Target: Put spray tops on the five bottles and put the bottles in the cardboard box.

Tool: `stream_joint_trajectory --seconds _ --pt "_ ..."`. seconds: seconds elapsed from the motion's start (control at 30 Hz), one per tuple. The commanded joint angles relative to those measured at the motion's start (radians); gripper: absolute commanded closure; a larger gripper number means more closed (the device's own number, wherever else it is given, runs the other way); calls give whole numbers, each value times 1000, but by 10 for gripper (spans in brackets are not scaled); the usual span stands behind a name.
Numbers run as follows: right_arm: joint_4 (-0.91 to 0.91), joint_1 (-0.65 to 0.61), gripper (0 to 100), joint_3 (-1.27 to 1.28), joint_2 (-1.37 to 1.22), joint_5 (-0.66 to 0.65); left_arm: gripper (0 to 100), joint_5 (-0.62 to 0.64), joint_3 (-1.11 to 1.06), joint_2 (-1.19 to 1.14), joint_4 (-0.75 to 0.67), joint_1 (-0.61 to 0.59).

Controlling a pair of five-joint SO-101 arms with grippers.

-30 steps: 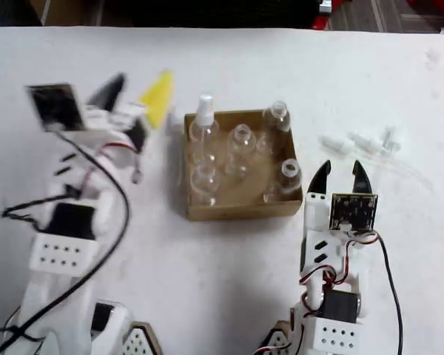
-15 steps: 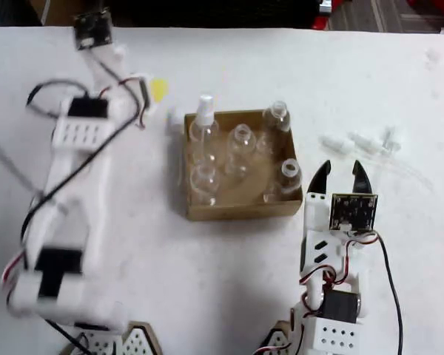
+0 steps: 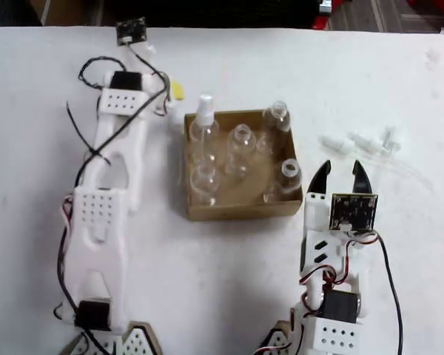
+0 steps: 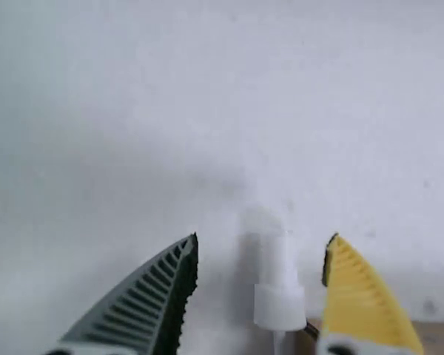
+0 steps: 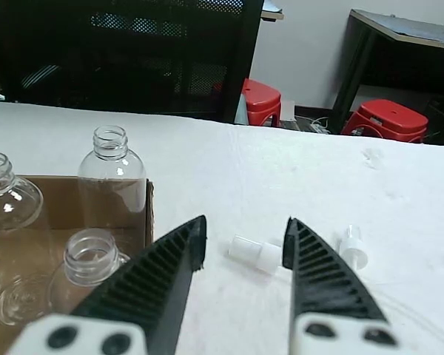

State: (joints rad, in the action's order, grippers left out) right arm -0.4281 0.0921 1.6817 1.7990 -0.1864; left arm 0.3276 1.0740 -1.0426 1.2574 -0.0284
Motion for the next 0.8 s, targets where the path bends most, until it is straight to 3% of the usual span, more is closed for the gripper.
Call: stream_joint_trajectory --seconds 0.0,0.2,0.37,0.6,0.77 --pt "16 -4 850 9 1 2 740 20 354 -196 63 25" --pt "16 -4 850 9 1 2 740 20 603 -390 115 41" --pt "16 -4 850 9 1 2 768 20 582 -389 178 50" --pt "16 -4 850 9 1 2 983 20 582 -392 169 39" --pt "16 -4 850 9 1 2 958 20 591 -380 284 22"
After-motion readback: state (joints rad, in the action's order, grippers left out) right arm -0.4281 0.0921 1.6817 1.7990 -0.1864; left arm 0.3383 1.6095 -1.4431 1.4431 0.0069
